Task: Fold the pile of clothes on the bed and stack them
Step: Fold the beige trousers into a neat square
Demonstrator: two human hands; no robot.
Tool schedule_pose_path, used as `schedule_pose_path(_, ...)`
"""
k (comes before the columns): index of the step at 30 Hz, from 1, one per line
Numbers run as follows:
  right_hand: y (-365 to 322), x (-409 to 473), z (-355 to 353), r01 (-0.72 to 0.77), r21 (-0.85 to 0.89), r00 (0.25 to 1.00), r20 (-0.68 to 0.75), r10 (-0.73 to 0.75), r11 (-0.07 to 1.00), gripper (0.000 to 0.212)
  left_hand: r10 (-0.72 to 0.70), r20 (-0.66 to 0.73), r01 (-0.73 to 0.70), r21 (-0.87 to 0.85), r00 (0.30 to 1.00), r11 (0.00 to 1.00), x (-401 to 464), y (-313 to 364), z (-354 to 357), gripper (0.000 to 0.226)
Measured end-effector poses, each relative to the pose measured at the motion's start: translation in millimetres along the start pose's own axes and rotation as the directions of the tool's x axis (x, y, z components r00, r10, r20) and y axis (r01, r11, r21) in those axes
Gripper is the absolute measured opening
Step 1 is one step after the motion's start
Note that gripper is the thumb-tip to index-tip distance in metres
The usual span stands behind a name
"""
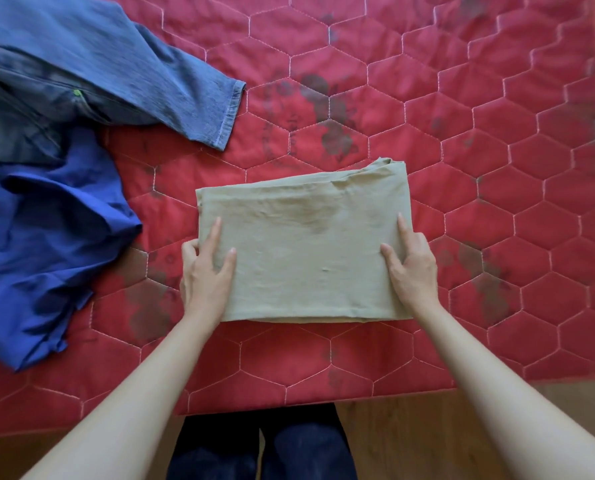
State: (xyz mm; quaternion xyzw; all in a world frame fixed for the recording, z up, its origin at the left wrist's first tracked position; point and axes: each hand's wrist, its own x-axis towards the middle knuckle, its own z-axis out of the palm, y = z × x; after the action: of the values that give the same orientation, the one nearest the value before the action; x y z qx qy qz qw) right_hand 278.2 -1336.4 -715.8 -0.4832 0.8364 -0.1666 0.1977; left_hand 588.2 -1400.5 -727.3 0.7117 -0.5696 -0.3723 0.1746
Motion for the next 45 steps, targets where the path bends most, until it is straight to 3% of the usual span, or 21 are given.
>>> schedule_pose_path(10,19,25,-43,0.078,-0.007,0.985,-0.153,-0.078,0.997,0.053,0.076,-0.015,-0.076,-0.003,0.997,0.997,10,72,22,0.052)
schedule_pose_path(23,192,206,-238,0.091,-0.093,0.954,-0.278,-0.114,0.991,0.053,0.199,-0.056,-0.205,-0.149,0.978,0.967,34,327,215,0.053)
schedule_pose_path(26,227,255,-257,0.055,-0.135,0.965,-0.246,-0.087,0.989,0.056,0.21,-0.068,-0.218,-0.15,0.975,0.964,54,364,252,0.052)
schedule_pose_path(30,267,296,-245,-0.048,-0.197,0.998,0.027,0.054,0.979,0.067,0.126,0.072,-0.135,0.141,0.989,0.981,76,370,284,0.048)
schedule_pose_path(32,274,302,-231,-0.073,-0.233,0.991,0.092,0.097,0.97,0.065,0.047,0.114,-0.08,0.308,0.992,0.948,78,364,293,0.048)
schedule_pose_path(33,273,304,-223,-0.063,-0.247,0.993,0.085,0.086,0.967,0.064,0.068,0.105,-0.103,0.372,0.992,0.923,78,363,297,0.049)
schedule_pose_path(35,265,307,-205,0.029,-0.292,0.998,0.064,-0.01,0.956,0.06,0.263,0.1,-0.278,0.484,0.96,0.83,76,362,305,0.051)
schedule_pose_path(37,248,310,-183,0.173,-0.327,0.984,0.089,-0.152,0.929,0.058,0.494,0.17,-0.504,0.52,0.853,0.69,80,366,315,0.053)
schedule_pose_path(39,224,317,-158,0.297,-0.317,0.954,0.126,-0.271,0.9,0.055,0.605,0.254,-0.632,0.53,0.754,0.565,88,374,332,0.053)
schedule_pose_path(41,200,326,-135,0.362,-0.309,0.932,0.145,-0.332,0.88,0.054,0.598,0.305,-0.654,0.528,0.741,0.542,99,383,351,0.054)
schedule_pose_path(45,187,335,-108,0.371,-0.378,0.928,0.132,-0.347,0.848,0.056,0.532,0.318,-0.607,0.569,0.785,0.555,119,379,377,0.058)
